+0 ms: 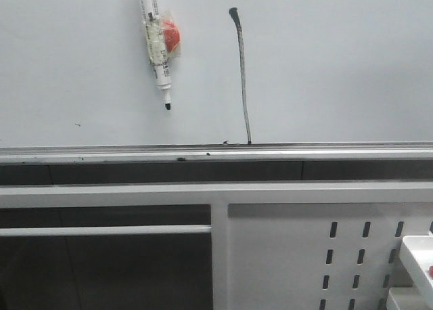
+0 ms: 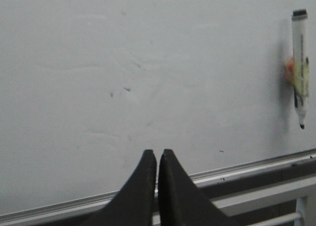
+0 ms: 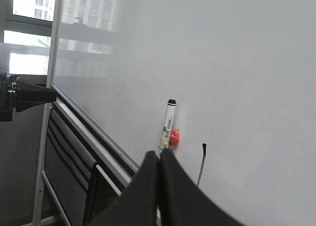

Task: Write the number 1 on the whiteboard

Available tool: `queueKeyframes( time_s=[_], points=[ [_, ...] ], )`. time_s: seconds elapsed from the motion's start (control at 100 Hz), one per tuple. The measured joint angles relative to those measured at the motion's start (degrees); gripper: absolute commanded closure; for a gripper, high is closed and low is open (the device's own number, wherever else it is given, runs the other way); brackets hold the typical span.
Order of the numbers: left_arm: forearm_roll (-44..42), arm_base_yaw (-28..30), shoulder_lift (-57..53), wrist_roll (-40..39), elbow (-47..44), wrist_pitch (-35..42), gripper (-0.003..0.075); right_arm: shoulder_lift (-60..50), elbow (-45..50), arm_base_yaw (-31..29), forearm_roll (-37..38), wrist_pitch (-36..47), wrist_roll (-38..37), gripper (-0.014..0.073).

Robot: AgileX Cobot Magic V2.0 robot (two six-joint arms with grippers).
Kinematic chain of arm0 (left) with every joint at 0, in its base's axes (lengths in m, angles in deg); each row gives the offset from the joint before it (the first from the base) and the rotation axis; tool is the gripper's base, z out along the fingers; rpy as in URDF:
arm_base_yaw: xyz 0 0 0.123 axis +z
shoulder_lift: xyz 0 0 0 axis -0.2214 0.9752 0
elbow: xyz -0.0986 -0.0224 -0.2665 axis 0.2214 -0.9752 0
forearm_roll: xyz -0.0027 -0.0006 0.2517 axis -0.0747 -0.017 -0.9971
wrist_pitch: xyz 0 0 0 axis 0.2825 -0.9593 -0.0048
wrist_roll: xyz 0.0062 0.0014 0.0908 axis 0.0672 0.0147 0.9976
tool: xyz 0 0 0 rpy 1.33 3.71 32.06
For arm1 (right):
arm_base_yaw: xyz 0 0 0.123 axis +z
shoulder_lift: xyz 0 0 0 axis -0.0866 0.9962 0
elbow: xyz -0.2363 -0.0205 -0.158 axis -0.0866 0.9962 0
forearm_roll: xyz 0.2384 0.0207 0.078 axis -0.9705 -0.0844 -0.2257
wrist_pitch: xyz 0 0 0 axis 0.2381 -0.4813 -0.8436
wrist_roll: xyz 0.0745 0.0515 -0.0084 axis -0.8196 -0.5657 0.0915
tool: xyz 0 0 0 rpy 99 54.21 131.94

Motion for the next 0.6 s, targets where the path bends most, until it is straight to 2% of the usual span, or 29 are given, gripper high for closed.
queueKeyframes(
  time_s=[0.27,0.6],
  points=[
    [-1.43,3.28,-0.31,-1.86,0.00,-16.99,0.0740,0.00,0.00,0.00,0.00,0.00,0.00,0.0643],
    [-0.67,5.49,-0.31,-2.00,0.00,-18.33,0.0740,0.00,0.00,0.00,0.00,0.00,0.00,0.0643]
  ],
)
